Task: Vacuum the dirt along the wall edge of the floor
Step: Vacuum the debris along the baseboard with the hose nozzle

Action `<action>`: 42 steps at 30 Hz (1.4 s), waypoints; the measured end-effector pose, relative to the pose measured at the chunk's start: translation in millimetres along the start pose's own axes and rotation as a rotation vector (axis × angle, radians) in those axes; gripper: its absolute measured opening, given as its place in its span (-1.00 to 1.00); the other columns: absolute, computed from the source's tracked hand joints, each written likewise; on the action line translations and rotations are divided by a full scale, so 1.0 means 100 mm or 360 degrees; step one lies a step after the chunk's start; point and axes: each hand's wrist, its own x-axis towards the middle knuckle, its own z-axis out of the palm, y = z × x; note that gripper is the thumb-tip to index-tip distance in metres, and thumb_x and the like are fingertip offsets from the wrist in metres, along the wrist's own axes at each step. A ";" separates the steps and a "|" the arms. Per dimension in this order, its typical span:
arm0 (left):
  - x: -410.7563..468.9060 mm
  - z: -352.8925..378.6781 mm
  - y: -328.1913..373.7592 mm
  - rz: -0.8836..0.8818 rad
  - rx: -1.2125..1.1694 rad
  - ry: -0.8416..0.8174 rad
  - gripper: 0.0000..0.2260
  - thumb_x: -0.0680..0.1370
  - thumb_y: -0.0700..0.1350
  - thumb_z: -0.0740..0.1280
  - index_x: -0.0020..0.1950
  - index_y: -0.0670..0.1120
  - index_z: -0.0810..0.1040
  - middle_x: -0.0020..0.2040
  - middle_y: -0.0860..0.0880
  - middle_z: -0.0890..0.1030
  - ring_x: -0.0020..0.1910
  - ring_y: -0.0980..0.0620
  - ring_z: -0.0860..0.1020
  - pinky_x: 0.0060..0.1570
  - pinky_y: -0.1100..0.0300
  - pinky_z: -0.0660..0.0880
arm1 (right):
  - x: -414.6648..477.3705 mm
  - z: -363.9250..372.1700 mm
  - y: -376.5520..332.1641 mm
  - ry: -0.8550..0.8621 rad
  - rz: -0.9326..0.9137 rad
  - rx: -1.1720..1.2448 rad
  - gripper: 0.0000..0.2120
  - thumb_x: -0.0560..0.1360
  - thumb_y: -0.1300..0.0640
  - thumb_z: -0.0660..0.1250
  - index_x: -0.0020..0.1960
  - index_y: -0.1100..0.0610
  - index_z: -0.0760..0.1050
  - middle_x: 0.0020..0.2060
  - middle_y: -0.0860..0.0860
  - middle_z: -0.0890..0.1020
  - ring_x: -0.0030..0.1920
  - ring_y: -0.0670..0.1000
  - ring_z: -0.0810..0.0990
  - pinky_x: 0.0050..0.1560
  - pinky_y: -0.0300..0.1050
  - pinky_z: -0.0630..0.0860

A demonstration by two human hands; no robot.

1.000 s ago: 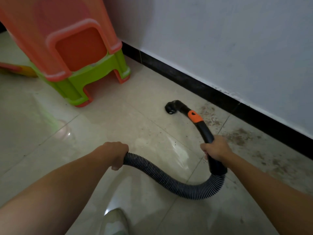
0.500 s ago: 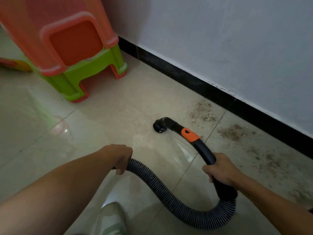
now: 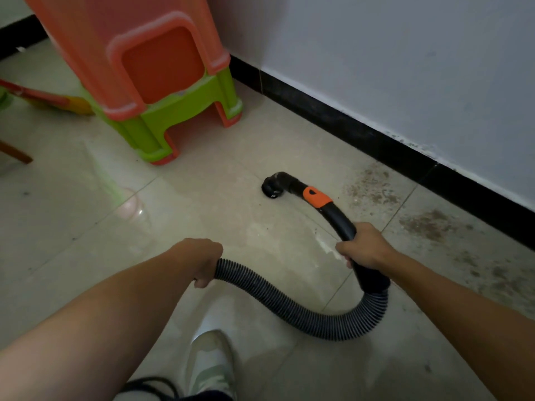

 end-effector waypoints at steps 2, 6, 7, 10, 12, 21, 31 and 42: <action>0.01 0.04 0.03 0.0030 -0.0023 -0.0032 -0.62 0.30 -0.19 0.53 0.10 -0.15 0.58 -0.03 -0.10 0.67 -0.09 -0.06 0.66 -0.09 0.10 0.59 | -0.02 0.00 -0.03 -0.0102 -0.0029 -0.0127 -0.77 0.34 0.20 0.44 -0.04 0.15 0.47 -0.34 0.19 0.66 -0.42 0.14 0.68 -0.22 0.20 0.68; 0.00 0.07 0.09 0.0081 -0.0144 -0.0040 -0.61 0.29 -0.16 0.55 0.07 -0.13 0.57 -0.05 -0.09 0.66 -0.10 -0.07 0.64 -0.07 0.06 0.60 | -0.11 -0.11 0.05 -0.0079 -0.0049 -0.0259 -0.79 0.36 0.21 0.45 -0.05 0.15 0.47 -0.33 0.19 0.66 -0.41 0.15 0.69 -0.22 0.16 0.68; -0.01 0.08 0.11 0.0093 -0.0172 -0.0045 -0.60 0.29 -0.14 0.56 0.07 -0.12 0.57 -0.04 -0.09 0.65 -0.09 -0.07 0.63 -0.07 0.06 0.60 | -0.15 -0.15 0.09 -0.0067 -0.0047 -0.0288 -0.79 0.36 0.21 0.45 -0.06 0.15 0.46 -0.34 0.19 0.66 -0.41 0.15 0.68 -0.24 0.14 0.68; -0.02 0.15 0.18 0.0145 -0.0205 -0.0130 -0.62 0.28 -0.10 0.57 0.03 -0.12 0.56 -0.06 -0.07 0.63 -0.06 -0.08 0.62 -0.03 0.04 0.58 | -0.31 -0.28 0.23 -0.0071 -0.0050 -0.0338 -0.78 0.37 0.21 0.46 -0.06 0.14 0.45 -0.38 0.16 0.65 -0.45 0.11 0.67 -0.36 0.01 0.64; -0.04 0.19 0.22 0.0167 -0.0188 -0.0179 -0.63 0.28 -0.09 0.58 0.01 -0.12 0.57 -0.07 -0.08 0.62 -0.04 -0.09 0.62 0.00 0.02 0.58 | -0.44 -0.30 0.29 -0.0137 -0.0054 -0.0375 -0.78 0.37 0.21 0.46 -0.05 0.12 0.46 -0.40 0.12 0.65 -0.47 0.07 0.67 -0.40 -0.05 0.60; -0.06 0.06 0.20 0.0124 -0.0071 -0.0174 -0.61 0.29 -0.12 0.57 0.06 -0.15 0.59 -0.01 -0.13 0.65 -0.04 -0.10 0.62 -0.06 0.03 0.56 | -0.61 -0.03 0.26 -0.0201 -0.0139 -0.0524 -0.78 0.35 0.09 0.42 -0.04 0.02 0.47 -0.31 0.04 0.65 -0.43 0.01 0.67 -0.30 -0.01 0.66; 0.04 -0.44 0.58 0.0174 -0.0195 0.0107 -0.61 0.37 -0.07 0.50 0.10 -0.07 0.43 0.00 -0.07 0.56 -0.03 -0.07 0.58 -0.06 0.08 0.56 | 0.09 -1.04 -0.12 0.0481 0.0005 -0.0775 -0.65 0.44 0.02 0.41 0.15 0.10 0.44 -0.26 0.04 0.50 -0.33 0.01 0.51 -0.39 -0.15 0.36; -0.33 -0.56 0.91 0.0290 -0.0343 0.0181 -0.70 0.34 -0.10 0.47 -0.04 -0.01 0.41 -0.09 -0.02 0.53 -0.08 -0.04 0.56 -0.16 0.10 0.52 | -0.01 -1.60 0.22 0.0526 0.0259 -0.0947 -0.65 0.47 -0.02 0.42 0.09 0.14 0.36 -0.24 0.10 0.53 -0.32 0.08 0.52 -0.36 -0.12 0.33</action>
